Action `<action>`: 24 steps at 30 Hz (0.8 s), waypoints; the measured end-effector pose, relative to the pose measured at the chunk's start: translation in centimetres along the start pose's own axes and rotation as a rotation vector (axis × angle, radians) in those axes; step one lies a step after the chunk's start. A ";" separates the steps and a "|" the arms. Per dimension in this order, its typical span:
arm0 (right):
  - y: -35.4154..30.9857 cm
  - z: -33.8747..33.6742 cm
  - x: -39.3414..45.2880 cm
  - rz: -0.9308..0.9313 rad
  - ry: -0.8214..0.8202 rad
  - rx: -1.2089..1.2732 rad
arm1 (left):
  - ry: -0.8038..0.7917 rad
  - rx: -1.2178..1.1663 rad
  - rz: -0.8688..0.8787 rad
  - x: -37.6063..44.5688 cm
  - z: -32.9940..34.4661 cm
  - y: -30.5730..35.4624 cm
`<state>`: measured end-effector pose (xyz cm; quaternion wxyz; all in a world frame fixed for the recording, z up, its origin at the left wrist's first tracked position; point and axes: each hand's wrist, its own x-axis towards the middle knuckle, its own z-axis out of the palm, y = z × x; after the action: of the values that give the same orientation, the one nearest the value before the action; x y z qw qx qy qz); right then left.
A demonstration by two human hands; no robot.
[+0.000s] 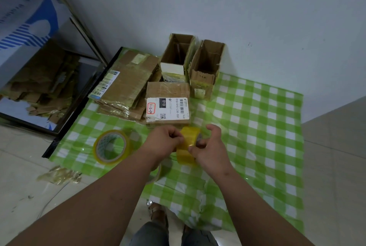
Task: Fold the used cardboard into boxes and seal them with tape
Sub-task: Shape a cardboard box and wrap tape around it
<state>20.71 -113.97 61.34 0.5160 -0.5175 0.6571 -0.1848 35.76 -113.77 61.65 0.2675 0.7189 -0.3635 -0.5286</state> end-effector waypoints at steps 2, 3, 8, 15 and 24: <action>-0.1 -0.1 0.0 -0.065 -0.046 -0.072 | -0.027 -0.141 -0.070 -0.2 -0.2 -0.5; -0.2 0.0 -0.2 -0.109 -0.044 -0.131 | -0.028 -0.179 -0.089 -0.3 -0.3 -0.6; 0.6 1.4 -1.2 -0.295 -0.077 -0.431 | 0.192 0.009 -0.064 0.6 -1.8 -1.6; 1.3 2.8 1.0 -0.193 -0.074 -0.267 | 0.661 0.161 0.107 2.3 -4.1 -1.8; -3.4 3.2 6.9 0.092 -0.070 0.051 | 0.285 -0.131 -0.195 5.4 -4.3 0.6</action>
<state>25.60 -120.40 59.32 0.5598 -0.4795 0.6567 -0.1594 40.65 -118.45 60.32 0.3101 0.7995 -0.2152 -0.4673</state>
